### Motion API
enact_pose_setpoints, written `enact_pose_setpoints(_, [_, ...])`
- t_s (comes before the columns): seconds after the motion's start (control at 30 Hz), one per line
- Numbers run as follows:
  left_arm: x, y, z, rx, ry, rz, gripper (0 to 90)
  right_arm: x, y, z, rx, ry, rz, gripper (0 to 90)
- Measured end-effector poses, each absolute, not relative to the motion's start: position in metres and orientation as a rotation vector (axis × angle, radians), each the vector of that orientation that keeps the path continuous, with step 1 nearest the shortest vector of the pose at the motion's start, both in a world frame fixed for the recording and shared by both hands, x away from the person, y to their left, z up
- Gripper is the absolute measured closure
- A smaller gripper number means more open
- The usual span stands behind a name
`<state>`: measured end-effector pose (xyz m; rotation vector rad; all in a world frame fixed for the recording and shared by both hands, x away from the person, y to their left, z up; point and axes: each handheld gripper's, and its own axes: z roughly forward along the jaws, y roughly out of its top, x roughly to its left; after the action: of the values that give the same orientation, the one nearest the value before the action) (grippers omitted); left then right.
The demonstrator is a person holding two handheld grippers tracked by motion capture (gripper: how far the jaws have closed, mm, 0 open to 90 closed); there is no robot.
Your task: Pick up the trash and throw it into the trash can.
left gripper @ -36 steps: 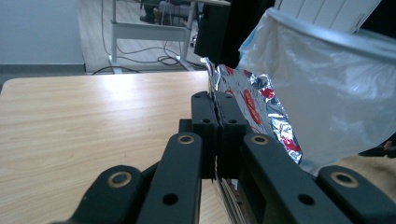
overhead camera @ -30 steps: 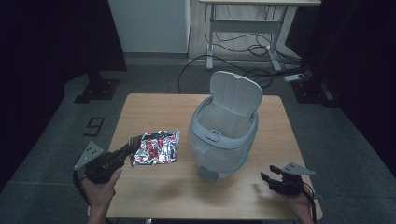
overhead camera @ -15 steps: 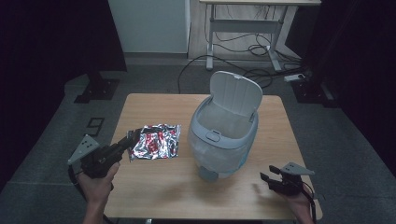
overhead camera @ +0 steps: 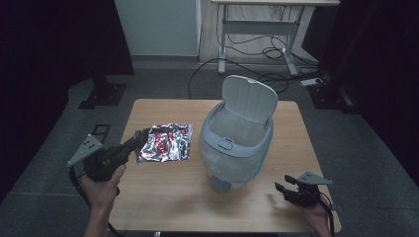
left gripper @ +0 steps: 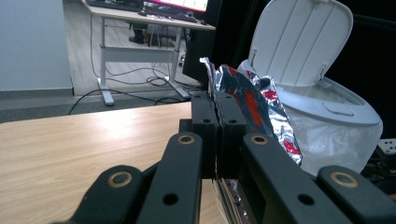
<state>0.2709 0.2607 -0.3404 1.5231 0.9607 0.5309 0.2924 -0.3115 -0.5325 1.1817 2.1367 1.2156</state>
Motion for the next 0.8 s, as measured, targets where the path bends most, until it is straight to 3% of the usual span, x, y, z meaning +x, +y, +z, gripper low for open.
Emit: enact_pose_setpoints(0.8, [0.278, 0.248, -0.318, 1.521, 0.925, 0.522, 88.4, 0.294, -0.311, -0.534, 1.186, 2.143, 1.214, 44.4])
